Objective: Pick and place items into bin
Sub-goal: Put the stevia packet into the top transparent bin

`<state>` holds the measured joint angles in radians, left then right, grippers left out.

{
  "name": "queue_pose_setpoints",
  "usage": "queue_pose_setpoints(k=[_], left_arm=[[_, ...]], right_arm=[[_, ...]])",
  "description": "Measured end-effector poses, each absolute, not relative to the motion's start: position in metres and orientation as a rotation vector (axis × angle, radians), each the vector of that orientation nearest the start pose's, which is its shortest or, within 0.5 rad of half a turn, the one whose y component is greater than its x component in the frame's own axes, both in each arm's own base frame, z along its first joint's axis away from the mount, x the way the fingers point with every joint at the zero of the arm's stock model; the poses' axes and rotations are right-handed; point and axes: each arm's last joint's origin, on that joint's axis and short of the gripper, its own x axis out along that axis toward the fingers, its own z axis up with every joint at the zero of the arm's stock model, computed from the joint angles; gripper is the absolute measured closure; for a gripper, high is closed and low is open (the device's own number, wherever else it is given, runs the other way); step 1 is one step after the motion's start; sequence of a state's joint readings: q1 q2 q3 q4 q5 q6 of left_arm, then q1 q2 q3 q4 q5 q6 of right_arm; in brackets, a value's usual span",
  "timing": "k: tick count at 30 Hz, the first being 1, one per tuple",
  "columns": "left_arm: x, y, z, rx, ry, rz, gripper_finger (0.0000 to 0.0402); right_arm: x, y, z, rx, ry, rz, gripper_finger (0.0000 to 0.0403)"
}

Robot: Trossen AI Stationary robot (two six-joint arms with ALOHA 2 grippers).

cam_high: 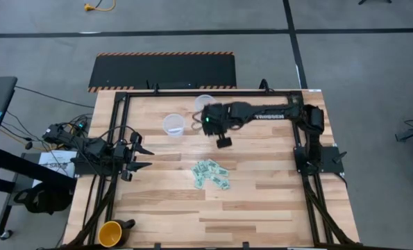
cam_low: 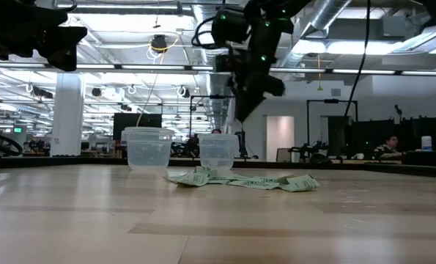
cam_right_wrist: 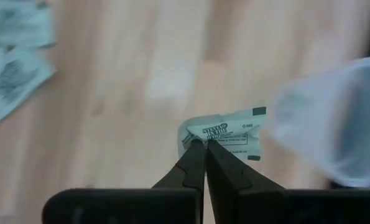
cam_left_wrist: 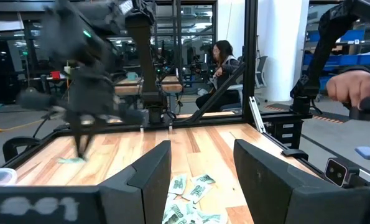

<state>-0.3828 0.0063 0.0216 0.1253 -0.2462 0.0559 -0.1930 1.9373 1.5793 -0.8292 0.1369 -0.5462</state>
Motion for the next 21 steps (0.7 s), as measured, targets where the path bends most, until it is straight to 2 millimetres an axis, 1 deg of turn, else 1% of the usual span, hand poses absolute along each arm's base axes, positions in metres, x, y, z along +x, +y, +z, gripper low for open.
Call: queue_pose_setpoints(k=[4,8,11,15,18,21], left_arm=[[0.091,-0.029,0.182,0.012,-0.138,-0.133,0.0235],[0.091,-0.029,0.182,0.012,-0.137,-0.133,0.0235],[0.091,-0.029,0.182,0.012,-0.137,-0.132,0.0235],[0.091,-0.029,0.182,0.013,-0.137,-0.133,0.0235],[0.091,-0.029,0.182,0.013,-0.137,-0.132,0.0235],[0.091,-0.029,0.182,0.013,-0.137,-0.133,0.0235]], right_arm=[[0.396,-0.109,0.253,-0.45,1.166,-0.022,0.0402],[0.394,-0.139,0.268,-0.424,1.085,-0.064,0.0402],[0.391,-0.16,0.271,-0.369,1.015,-0.056,0.0402],[0.384,-0.182,0.273,-0.328,0.962,-0.073,0.0402],[0.382,-0.194,0.276,-0.285,0.905,-0.074,0.0402],[0.38,-0.202,0.278,-0.256,0.865,-0.068,0.0403]])
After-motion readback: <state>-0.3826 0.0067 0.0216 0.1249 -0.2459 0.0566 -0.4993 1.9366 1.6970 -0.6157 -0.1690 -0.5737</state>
